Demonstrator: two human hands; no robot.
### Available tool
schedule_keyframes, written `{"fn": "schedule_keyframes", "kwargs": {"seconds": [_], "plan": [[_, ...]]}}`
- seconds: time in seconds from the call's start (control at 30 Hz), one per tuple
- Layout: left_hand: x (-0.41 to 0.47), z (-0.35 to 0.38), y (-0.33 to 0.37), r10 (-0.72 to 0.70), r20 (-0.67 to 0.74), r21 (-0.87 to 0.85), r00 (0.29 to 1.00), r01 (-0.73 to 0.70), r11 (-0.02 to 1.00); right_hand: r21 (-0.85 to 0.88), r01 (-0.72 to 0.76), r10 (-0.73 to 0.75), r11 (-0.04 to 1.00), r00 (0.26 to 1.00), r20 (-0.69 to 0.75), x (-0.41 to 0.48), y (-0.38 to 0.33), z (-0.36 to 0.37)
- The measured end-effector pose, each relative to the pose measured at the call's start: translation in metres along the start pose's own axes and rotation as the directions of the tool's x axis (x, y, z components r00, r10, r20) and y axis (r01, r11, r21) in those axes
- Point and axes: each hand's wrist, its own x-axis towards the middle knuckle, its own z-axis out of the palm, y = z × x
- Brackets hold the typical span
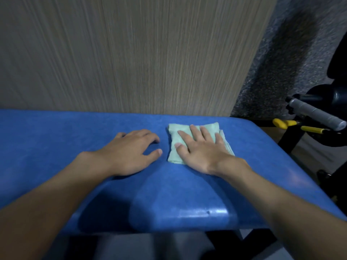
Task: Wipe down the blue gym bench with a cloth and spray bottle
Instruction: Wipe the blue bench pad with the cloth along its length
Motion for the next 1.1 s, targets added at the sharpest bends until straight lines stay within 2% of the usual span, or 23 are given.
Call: {"fn": "schedule_keyframes", "kwargs": {"seconds": [0.17, 0.3, 0.37, 0.47, 0.53, 0.63, 0.7, 0.77, 0.83, 0.97, 1.1], "plan": [[-0.015, -0.009, 0.0, -0.062, -0.093, -0.024, 0.994, 0.06, 0.998, 0.007, 0.051, -0.05, 0.999, 0.999, -0.011, -0.073, -0.019, 0.008], [-0.029, -0.017, 0.024, -0.089, -0.13, -0.092, 0.987, 0.078, 0.993, 0.052, 0.103, -0.103, 0.993, 0.995, 0.013, -0.097, -0.025, 0.005], [-0.037, -0.019, 0.044, -0.078, -0.178, -0.062, 0.981, 0.068, 0.996, 0.11, 0.148, -0.143, 0.983, 0.988, -0.049, -0.102, -0.015, -0.004], [-0.042, -0.016, 0.088, -0.012, -0.29, 0.014, 0.957, 0.017, 1.0, 0.288, 0.094, -0.033, 0.953, 0.977, -0.21, -0.106, 0.025, -0.019], [-0.037, -0.008, 0.119, 0.044, -0.31, 0.038, 0.95, -0.033, 0.999, 0.293, 0.002, 0.071, 0.956, 0.969, -0.238, -0.109, 0.06, -0.021], [-0.026, 0.017, 0.148, 0.031, -0.213, 0.079, 0.977, -0.014, 0.997, 0.171, -0.071, 0.101, 0.983, 0.979, -0.178, -0.11, 0.093, -0.015], [-0.023, 0.036, 0.154, -0.016, -0.098, 0.155, 0.995, 0.031, 0.987, 0.12, -0.041, 0.065, 0.992, 0.978, -0.197, -0.106, 0.097, -0.015], [-0.02, 0.045, 0.149, -0.062, -0.035, 0.153, 0.997, 0.066, 0.986, 0.11, -0.003, 0.03, 0.994, 0.969, -0.247, -0.097, 0.093, -0.02], [-0.012, 0.044, 0.144, -0.078, 0.008, 0.126, 0.997, 0.076, 0.989, 0.116, 0.009, 0.019, 0.993, 0.972, -0.236, -0.086, 0.09, -0.022], [0.022, 0.036, 0.126, -0.108, 0.075, 0.119, 0.991, 0.098, 0.988, 0.122, -0.008, 0.023, 0.992, 0.992, -0.122, -0.068, 0.092, -0.011], [0.08, 0.033, 0.096, -0.116, 0.088, 0.115, 0.989, 0.106, 0.988, 0.092, -0.006, 0.017, 0.996, 0.993, -0.12, -0.066, 0.093, -0.005]]}}
